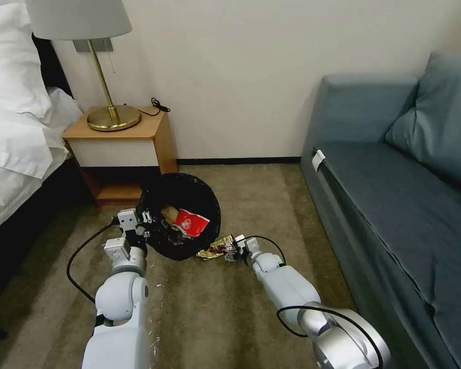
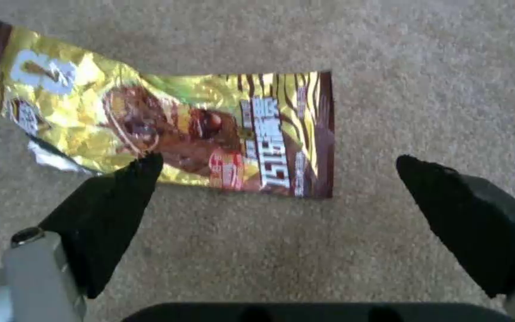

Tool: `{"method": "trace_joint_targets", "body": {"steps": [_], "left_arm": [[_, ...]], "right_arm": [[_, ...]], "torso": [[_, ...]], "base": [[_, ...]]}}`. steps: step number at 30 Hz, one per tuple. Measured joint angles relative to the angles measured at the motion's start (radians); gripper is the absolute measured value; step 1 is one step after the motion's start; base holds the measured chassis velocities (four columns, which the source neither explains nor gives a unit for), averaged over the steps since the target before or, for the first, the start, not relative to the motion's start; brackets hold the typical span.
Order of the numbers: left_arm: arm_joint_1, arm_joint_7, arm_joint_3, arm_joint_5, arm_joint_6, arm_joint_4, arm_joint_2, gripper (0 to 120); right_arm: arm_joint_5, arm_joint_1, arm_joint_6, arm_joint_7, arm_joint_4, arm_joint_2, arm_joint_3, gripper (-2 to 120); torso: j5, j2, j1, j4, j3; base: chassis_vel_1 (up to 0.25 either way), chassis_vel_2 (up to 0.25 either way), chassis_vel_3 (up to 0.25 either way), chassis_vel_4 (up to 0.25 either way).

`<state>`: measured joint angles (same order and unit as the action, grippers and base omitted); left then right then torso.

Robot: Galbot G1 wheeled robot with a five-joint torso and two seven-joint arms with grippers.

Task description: Pick up the trash bin, then pick up the garbage on the floor and place it into the trash bin.

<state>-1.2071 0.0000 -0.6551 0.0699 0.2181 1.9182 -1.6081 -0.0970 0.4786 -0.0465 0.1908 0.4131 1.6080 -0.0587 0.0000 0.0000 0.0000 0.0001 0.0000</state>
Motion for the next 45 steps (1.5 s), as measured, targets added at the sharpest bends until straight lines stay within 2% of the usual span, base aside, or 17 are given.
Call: {"method": "trace_joint_targets", "body": {"steps": [17, 45], "left_arm": [[0.060, 0.001, 0.047, -0.006, -0.005, -0.077, 0.000, 4], [0.081, 0.002, 0.061, -0.019, -0.011, -0.106, 0.000, 4]], "right_arm": [[0.035, 0.076, 0.125, 0.001, 0.094, 0.000, -0.035, 100], [0.119, 0.103, 0.171, 0.035, 0.096, 0.000, -0.056, 100]], "torso": [[0.0000, 0.000, 0.000, -0.0001, 0.000], [0.0000, 0.000, 0.000, -0.0001, 0.000]], "base": [[0.000, 0.000, 0.000, 0.000], [-0.005, 0.010, 0.007, -0.009]]}}
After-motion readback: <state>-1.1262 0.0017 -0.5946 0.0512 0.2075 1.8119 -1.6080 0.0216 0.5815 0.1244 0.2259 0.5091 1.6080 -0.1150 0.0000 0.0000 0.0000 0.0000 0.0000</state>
